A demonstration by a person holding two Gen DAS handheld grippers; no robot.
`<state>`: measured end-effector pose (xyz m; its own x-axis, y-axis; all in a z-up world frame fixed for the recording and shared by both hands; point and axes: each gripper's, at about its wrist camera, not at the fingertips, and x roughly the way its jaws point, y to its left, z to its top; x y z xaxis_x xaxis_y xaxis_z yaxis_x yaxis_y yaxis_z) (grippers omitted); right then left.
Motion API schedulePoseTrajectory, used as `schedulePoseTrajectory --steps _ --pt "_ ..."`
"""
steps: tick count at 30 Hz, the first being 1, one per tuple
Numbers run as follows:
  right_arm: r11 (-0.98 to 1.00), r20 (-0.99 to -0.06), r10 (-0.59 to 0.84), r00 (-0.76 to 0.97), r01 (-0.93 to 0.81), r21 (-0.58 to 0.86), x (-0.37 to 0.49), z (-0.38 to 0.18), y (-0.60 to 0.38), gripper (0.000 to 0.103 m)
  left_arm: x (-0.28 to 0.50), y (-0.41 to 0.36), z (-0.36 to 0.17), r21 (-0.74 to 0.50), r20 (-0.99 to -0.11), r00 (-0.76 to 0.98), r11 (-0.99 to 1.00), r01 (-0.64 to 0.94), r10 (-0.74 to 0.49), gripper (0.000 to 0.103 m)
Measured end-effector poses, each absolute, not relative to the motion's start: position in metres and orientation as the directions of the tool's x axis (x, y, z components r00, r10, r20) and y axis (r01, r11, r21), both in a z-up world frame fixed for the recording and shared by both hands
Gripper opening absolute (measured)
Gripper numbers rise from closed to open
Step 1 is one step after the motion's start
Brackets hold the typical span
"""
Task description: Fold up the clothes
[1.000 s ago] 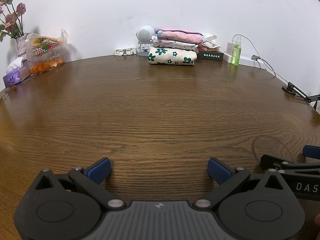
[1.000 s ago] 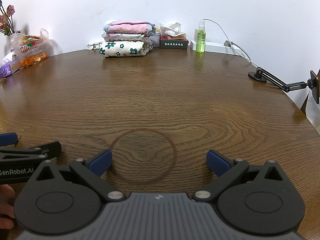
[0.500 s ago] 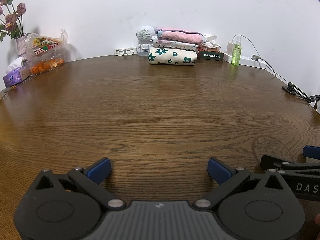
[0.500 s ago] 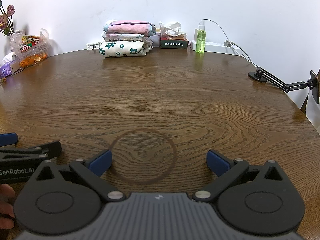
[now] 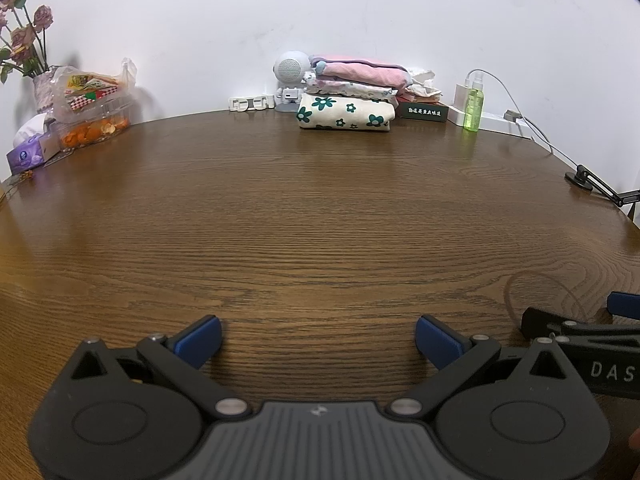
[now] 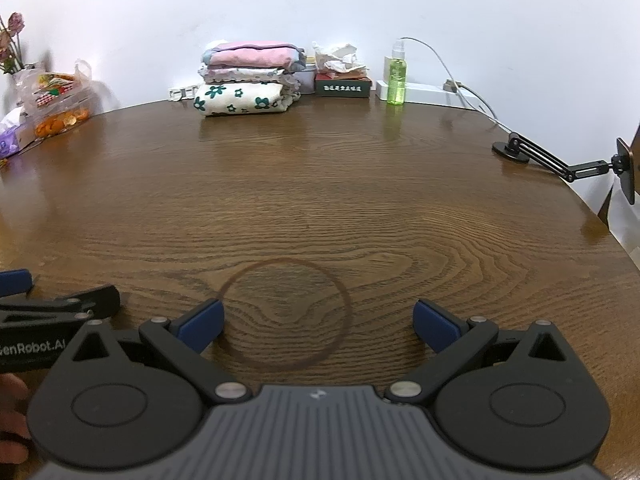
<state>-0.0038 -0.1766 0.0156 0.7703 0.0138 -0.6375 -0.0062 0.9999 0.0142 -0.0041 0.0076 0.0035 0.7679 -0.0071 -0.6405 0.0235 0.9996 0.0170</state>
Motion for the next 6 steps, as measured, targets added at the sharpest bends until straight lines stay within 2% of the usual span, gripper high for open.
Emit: schedulePoseTrajectory --steps 6 --pt "1.000 -0.638 0.003 0.770 0.007 0.014 -0.0036 0.0155 -0.1761 0.102 -0.0038 0.0079 0.0036 0.017 -0.640 0.768 1.000 0.024 -0.007 0.103"
